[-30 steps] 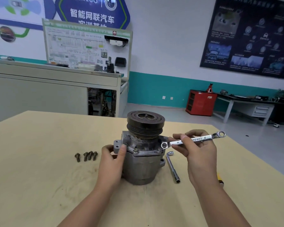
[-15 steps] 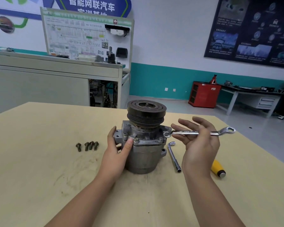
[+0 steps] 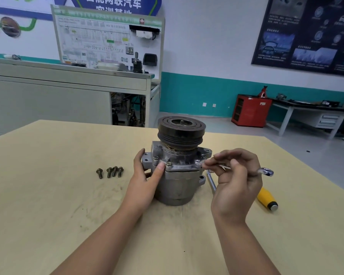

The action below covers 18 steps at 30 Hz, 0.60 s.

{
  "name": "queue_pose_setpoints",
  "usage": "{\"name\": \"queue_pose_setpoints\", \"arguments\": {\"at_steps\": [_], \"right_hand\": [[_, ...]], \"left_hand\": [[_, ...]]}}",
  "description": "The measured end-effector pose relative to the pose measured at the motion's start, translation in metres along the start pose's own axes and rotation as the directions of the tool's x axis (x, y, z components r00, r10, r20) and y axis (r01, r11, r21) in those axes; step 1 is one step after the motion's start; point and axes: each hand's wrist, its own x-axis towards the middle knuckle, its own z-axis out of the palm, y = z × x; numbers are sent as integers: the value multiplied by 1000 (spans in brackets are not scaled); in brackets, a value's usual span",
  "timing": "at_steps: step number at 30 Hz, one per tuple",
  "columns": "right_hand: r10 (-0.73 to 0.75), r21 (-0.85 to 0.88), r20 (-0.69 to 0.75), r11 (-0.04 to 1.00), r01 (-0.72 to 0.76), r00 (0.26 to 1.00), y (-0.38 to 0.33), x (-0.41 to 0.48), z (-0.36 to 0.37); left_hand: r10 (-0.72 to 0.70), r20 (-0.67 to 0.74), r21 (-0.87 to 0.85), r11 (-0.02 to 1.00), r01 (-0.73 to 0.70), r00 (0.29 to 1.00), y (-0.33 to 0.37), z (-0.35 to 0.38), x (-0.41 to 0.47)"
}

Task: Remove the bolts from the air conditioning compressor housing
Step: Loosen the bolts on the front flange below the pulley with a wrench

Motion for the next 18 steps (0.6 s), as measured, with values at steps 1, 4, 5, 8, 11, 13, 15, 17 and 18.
{"name": "queue_pose_setpoints", "arguments": {"at_steps": [1, 4, 5, 8, 11, 13, 15, 17, 18], "right_hand": [[-17, -15, 23, 1000, 17, 1000, 0, 0, 0], [-36, -72, 79, 996, 42, 996, 1, -4, -1], [-43, -97, 89, 994, 51, 995, 1, -6, -1], [-60, -196, 90, 977, 77, 994, 4, -10, -3], [-44, -247, 59, 967, 58, 997, 7, -14, -6], [-59, -274, 63, 959, 74, 996, 9, -17, -9], [-111, -351, 85, 927, 134, 990, 10, -20, -13], [-135, -398, 97, 903, 163, 986, 11, -22, -15], [-119, -391, 81, 910, 141, 990, 10, -22, -15]], "left_hand": [[3, 2, -2, 1000, -3, 1000, 0, 0, 0], [7, 6, -8, 1000, -7, 1000, 1, 0, -1], [5, 8, -15, 1000, -5, 1000, 1, 0, -1], [-10, 16, -33, 999, 11, 1000, 1, -1, -1], [-19, 22, -39, 999, 20, 1000, 2, -1, -1], [-14, 16, -46, 999, 15, 1000, 1, 0, -1], [-11, 9, -53, 999, 11, 1000, 0, 0, -1], [-14, 10, -45, 999, 14, 1000, -1, -1, -1], [-16, 12, -40, 999, 16, 1000, -1, -1, -1]]}}
